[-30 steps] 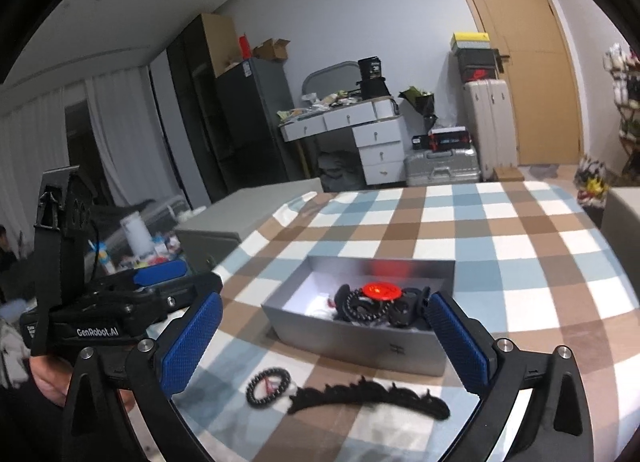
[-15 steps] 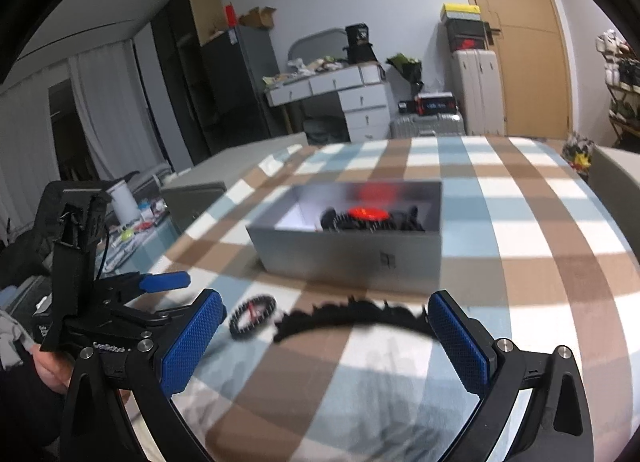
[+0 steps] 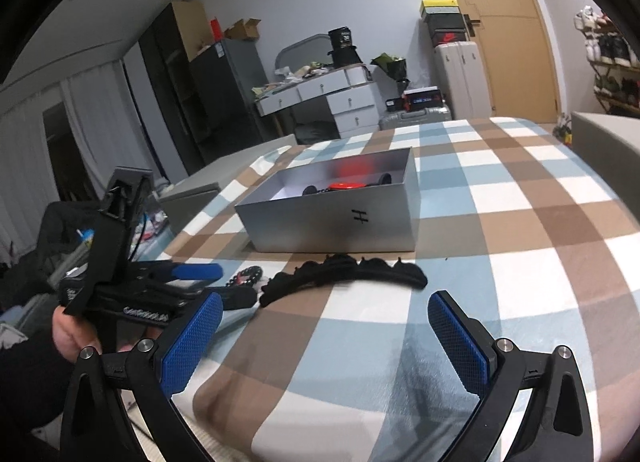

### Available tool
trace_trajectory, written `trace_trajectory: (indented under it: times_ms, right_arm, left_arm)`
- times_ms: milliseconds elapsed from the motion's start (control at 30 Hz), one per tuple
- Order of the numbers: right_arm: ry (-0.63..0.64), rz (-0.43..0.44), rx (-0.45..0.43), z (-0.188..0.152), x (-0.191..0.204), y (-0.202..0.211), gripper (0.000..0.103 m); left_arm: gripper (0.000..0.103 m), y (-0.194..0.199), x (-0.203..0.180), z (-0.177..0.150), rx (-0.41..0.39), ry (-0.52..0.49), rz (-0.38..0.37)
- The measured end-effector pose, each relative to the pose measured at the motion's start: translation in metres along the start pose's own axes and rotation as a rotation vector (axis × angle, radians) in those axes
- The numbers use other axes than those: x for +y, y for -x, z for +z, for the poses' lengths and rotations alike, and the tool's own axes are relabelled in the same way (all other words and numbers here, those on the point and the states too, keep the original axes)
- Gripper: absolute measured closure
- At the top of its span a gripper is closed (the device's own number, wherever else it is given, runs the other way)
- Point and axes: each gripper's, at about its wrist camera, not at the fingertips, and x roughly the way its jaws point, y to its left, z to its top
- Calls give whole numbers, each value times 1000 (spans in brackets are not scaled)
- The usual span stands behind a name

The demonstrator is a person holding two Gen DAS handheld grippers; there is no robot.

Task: Organize jewelry
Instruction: 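Grasp the black beaded bracelet with red charm using the left tool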

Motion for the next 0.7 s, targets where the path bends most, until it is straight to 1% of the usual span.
trace_trajectory:
  times_ms: [33, 67, 133, 200, 233, 267, 300, 333, 500, 600, 700]
  right_arm:
    - [-1, 7, 0, -1, -1, 0, 0]
    - [-4, 11, 0, -3, -2, 1, 0]
    - [-14, 16, 2, -6, -6, 0, 0]
    - [-35, 25, 4, -7, -10, -2, 0]
    - [-48, 30, 6, -7, -12, -2, 0]
    - [-57, 35, 5, -8, -14, -2, 0]
    - [-64, 42, 2, -8, -16, -2, 0]
    - [-70, 49, 0, -8, -18, -1, 0]
    - [-110, 75, 0, -9, -25, -1, 0]
    - [-113, 84, -4, -10, -24, 2, 0]
    - [-108, 90, -9, -10, -23, 3, 0]
  left_arm:
    - [19, -1, 0, 1, 2, -8, 3]
    - [24, 1, -2, 0, 5, -22, 2]
    - [28, -1, -5, -1, 5, -59, 3]
    - [33, -2, -11, -3, 2, -106, 21]
    - [37, -2, -11, -2, 2, -114, 7]
    - [47, -1, -11, -2, 1, -119, -3]
    - [54, 1, -12, -2, 5, -122, -19]
    - [57, 1, -13, -2, 7, -127, -26]
    - [64, 1, -16, -2, 13, -172, -13]
    - [66, 1, -14, -2, 16, -174, -8]
    - [67, 5, -14, -2, -2, -173, 9]
